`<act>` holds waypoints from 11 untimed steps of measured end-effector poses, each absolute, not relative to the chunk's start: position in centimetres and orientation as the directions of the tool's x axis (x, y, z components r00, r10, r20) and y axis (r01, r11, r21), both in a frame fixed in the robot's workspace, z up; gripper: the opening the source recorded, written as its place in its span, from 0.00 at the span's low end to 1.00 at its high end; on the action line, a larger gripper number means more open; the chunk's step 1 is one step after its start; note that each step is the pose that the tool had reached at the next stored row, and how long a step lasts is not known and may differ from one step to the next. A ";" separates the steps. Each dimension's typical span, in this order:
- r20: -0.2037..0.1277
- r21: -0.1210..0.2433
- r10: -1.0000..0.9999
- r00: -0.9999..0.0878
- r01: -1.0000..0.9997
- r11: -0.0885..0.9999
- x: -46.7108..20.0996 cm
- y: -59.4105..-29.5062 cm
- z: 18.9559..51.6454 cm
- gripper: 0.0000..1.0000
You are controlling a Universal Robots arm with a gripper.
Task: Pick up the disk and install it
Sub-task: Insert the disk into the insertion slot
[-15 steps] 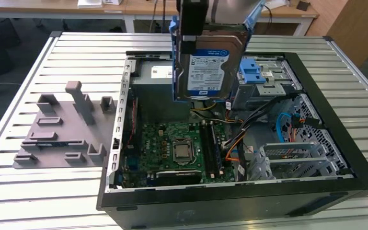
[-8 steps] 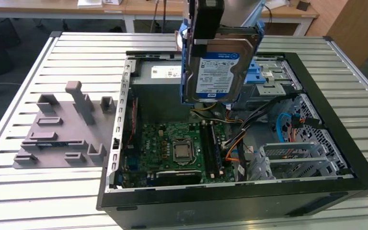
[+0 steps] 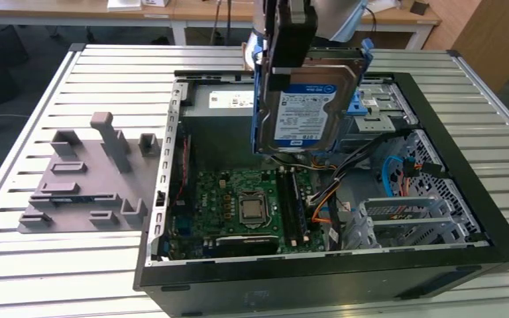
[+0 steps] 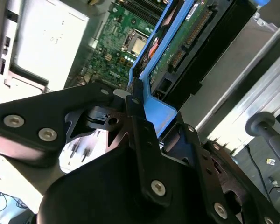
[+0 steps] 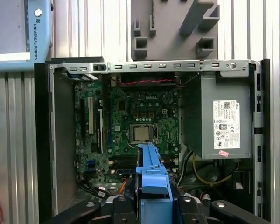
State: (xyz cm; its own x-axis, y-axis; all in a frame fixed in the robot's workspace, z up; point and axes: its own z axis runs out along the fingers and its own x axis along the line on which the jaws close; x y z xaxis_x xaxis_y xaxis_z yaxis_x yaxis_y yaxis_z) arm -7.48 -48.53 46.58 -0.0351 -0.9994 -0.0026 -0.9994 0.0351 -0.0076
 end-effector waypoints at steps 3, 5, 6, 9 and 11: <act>-0.003 -0.008 -0.999 -0.035 -0.999 0.035 -7.5 -49.9 46.5 0.36; -0.003 -0.008 -0.999 -0.035 -0.999 0.035 -7.5 -50.7 46.5 0.36; -0.003 -0.008 -0.999 -0.035 -0.999 0.035 -7.5 -51.2 46.5 0.36; -0.003 -0.008 -0.999 -0.035 -0.999 0.035 -7.2 -52.0 46.4 0.36; -0.003 -0.007 -0.999 -0.035 -0.999 0.035 -6.5 -52.2 46.4 0.36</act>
State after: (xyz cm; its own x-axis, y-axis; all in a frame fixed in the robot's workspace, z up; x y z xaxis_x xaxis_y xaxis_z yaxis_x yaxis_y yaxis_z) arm -6.50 -52.23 46.38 -0.0350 -0.9994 -0.0026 -0.9994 0.0351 -0.0074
